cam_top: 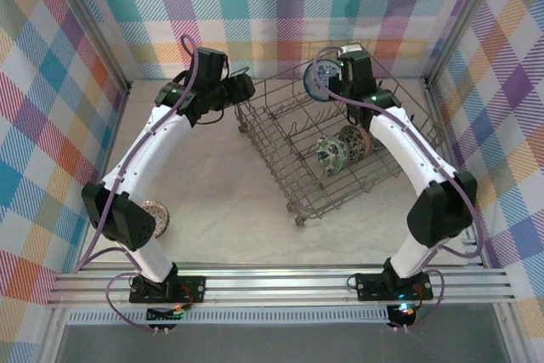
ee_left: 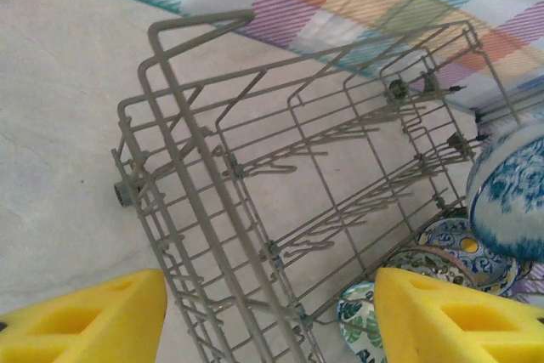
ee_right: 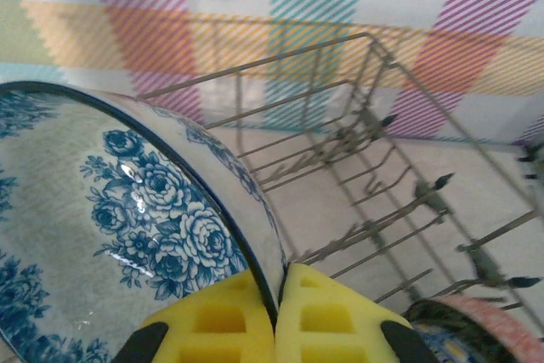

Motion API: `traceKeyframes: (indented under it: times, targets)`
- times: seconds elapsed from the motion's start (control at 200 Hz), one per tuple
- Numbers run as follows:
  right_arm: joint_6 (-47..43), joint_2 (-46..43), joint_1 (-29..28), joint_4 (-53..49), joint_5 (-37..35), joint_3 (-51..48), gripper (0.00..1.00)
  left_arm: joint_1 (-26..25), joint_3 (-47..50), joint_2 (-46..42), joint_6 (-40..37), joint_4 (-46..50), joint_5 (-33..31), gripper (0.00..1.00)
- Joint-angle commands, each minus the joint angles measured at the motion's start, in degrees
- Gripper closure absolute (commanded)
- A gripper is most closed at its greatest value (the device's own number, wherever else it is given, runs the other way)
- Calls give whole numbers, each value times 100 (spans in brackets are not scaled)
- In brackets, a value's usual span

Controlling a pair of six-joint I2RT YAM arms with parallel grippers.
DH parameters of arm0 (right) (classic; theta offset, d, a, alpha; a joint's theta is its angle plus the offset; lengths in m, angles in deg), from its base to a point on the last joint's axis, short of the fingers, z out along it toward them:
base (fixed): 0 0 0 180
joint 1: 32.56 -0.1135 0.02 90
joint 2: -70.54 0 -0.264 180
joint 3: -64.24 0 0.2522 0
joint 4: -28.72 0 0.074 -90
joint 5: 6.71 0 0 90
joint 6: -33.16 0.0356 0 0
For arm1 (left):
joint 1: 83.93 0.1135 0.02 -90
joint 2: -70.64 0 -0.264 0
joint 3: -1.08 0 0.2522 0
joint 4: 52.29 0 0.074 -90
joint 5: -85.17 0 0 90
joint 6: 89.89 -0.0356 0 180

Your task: Load the bowls into the dish rack

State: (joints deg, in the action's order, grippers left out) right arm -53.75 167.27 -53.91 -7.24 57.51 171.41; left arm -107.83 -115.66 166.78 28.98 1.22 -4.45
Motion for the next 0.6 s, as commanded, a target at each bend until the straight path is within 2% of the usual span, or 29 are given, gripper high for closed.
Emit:
traceKeyframes:
  times: [0.0, 0.155, 0.295, 0.595]
  targets:
    - [-566, 363, 146, 408, -903, 527, 100, 196, 129, -211, -65, -208, 416, 34]
    - [-822, 1102, 263, 273, -1340, 1216, 100, 531, 274, -242, -246, -336, 672, 34]
    - [-1471, 1639, 279, 383, -1913, 1662, 100, 690, 427, -291, -372, -415, 869, 34]
    - [-2491, 2512, 506, 904, -2436, 2369, 100, 890, 662, -417, -649, -584, 649, 33]
